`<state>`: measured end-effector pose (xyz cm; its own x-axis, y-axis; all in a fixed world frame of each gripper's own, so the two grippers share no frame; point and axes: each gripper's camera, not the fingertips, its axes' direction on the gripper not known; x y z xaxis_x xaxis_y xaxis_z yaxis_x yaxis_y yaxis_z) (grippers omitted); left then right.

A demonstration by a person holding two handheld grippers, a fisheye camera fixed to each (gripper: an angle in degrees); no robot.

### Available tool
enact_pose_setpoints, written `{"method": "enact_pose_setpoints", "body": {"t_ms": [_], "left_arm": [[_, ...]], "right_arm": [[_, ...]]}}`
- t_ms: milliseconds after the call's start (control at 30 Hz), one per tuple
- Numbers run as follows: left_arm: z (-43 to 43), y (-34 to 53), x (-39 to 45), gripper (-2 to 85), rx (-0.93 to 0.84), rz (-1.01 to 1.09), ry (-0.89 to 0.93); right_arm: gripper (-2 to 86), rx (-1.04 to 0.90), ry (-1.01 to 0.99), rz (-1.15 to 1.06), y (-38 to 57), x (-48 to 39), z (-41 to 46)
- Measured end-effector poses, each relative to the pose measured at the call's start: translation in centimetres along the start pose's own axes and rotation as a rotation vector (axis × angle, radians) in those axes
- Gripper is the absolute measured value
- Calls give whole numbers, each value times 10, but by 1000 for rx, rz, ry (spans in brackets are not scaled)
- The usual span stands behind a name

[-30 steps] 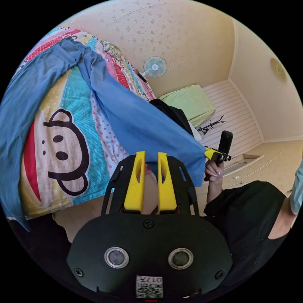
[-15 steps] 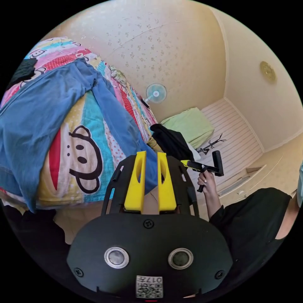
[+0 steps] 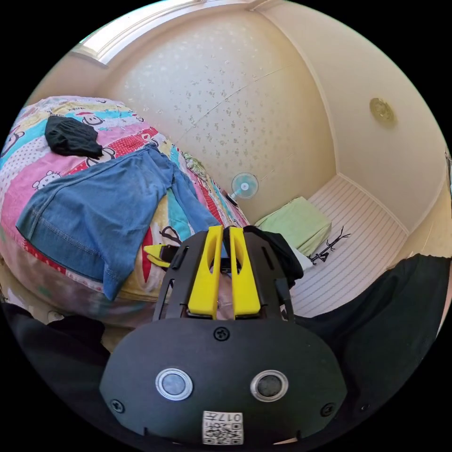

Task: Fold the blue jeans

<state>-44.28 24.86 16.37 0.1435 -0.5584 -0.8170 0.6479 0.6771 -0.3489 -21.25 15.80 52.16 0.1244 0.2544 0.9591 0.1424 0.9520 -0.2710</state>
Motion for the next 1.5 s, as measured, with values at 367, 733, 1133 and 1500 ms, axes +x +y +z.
{"method": "enact_pose_setpoints", "body": {"t_ms": [367,733,1133,1500], "left_arm": [[-25,-21,-42,51,46,-87,-39],[77,-142,-156,110,-385,-237,-398],[144,-118,-179,33,-576,-281,-560],[70,-117,-154,30,-259,-357,-587]], "right_arm": [[14,-229,-46,-32,-34,-20,53],[33,-286,69,60,6,5,-43],[52,-249,121,99,-54,16,-28],[32,-170,95,62,-50,-16,-94]]}}
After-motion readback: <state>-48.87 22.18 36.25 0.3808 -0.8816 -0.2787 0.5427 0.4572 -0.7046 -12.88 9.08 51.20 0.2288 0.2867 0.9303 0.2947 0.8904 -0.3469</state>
